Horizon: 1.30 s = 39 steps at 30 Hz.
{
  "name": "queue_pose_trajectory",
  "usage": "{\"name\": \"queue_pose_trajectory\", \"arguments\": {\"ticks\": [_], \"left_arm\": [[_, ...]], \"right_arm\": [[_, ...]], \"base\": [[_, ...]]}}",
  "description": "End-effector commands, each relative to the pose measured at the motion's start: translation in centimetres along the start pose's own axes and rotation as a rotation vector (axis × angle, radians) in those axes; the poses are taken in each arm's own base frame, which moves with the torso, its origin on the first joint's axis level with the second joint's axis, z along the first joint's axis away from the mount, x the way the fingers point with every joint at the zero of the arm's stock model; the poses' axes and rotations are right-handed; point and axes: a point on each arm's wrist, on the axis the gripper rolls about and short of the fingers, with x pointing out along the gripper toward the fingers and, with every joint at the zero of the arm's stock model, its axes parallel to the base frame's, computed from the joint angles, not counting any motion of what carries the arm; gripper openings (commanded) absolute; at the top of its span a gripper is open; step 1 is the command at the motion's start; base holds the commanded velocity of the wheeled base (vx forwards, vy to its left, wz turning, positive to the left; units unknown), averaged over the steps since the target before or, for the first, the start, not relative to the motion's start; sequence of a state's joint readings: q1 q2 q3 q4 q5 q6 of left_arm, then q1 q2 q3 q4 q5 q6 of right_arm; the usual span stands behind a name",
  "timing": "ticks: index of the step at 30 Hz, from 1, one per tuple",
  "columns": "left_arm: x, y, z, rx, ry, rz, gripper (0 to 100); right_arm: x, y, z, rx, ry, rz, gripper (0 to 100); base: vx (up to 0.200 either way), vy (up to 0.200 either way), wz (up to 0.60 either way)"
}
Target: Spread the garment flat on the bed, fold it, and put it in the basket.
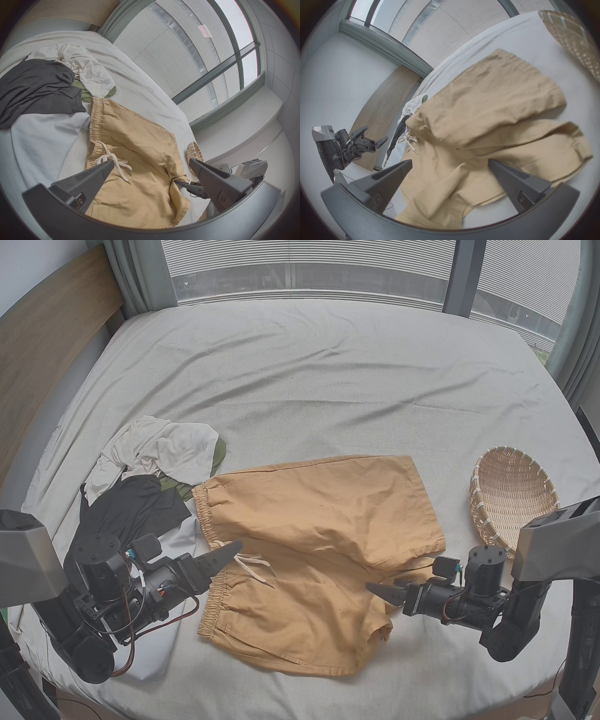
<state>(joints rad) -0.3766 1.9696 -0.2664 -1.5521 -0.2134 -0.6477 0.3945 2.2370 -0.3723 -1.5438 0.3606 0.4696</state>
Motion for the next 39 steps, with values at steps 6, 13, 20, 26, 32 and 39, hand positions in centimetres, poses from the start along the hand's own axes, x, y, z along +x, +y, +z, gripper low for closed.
{"name": "queue_pose_trajectory", "arguments": {"ticks": [6, 13, 20, 26, 32, 39], "left_arm": [[-0.1, 0.1, 0.0, -0.002, 0.001, 0.004, 100], [-0.1, 0.1, 0.0, -0.002, 0.001, 0.004, 100], [-0.1, 0.0, 0.0, -0.004, 0.0, 0.003, 100], [-0.1, 0.1, -0.1, -0.006, 0.003, 0.005, 100], [-0.1, 0.1, -0.1, -0.008, 0.004, 0.006, 100], [-0.1, 0.1, -0.1, -0.008, 0.004, 0.008, 100]], "right_arm": [[-5.4, 1.8, 0.0, 0.018, -0.015, -0.094, 100], [-6.7, 1.7, -2.1, 0.121, 0.067, -0.154, 100], [-5.3, 0.1, -4.4, 0.155, 0.169, -0.21, 100], [-5.5, 0.0, -4.5, 0.166, 0.175, -0.228, 100], [-6.2, 2.0, -4.8, 0.132, 0.201, -0.166, 100], [-5.6, 4.4, -4.7, 0.091, 0.197, -0.064, 100]], "base": [[0.0, 0.0, 0.0], [0.0, 0.0, 0.0], [0.0, 0.0, 0.0], [0.0, 0.0, 0.0], [0.0, 0.0, 0.0], [0.0, 0.0, 0.0]]}}
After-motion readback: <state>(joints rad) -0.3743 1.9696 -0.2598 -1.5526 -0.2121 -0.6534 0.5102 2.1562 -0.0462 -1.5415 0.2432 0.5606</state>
